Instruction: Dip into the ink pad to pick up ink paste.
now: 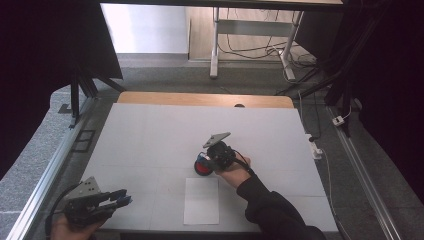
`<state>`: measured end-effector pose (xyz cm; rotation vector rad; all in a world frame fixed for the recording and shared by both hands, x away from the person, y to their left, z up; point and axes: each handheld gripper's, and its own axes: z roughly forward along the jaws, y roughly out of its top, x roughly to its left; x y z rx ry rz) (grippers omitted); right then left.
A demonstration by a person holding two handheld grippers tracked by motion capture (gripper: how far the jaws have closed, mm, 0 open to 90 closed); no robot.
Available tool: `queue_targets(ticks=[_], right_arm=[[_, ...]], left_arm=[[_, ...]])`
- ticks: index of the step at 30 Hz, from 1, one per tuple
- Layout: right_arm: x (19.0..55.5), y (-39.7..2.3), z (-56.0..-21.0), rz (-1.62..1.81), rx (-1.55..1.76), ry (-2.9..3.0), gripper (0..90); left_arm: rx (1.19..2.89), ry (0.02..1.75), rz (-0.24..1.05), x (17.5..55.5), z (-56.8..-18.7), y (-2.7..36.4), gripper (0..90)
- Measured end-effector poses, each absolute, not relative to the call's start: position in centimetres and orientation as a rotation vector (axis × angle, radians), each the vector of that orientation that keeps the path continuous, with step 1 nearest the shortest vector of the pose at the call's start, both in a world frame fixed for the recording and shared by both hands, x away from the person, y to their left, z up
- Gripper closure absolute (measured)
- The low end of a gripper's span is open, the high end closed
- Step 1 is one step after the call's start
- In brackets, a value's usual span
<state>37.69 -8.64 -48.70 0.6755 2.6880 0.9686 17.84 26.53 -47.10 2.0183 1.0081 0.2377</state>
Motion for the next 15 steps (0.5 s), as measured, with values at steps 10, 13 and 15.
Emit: queue_targets(ticks=[10,13,15], right_arm=[[37.92,-8.40,-49.10,0.936,0.704,2.700,70.5],[37.87,-8.19,-49.09,0.912,0.716,2.700,70.6],[37.90,-8.15,-49.07,0.907,0.718,2.704,70.7]], left_arm=[[2.021,1.008,0.233,17.85,-47.10,26.50,68.5],[2.022,1.007,0.233,17.85,-47.10,26.49,68.5],[2.021,1.007,0.235,17.82,-47.09,26.50,68.5]])
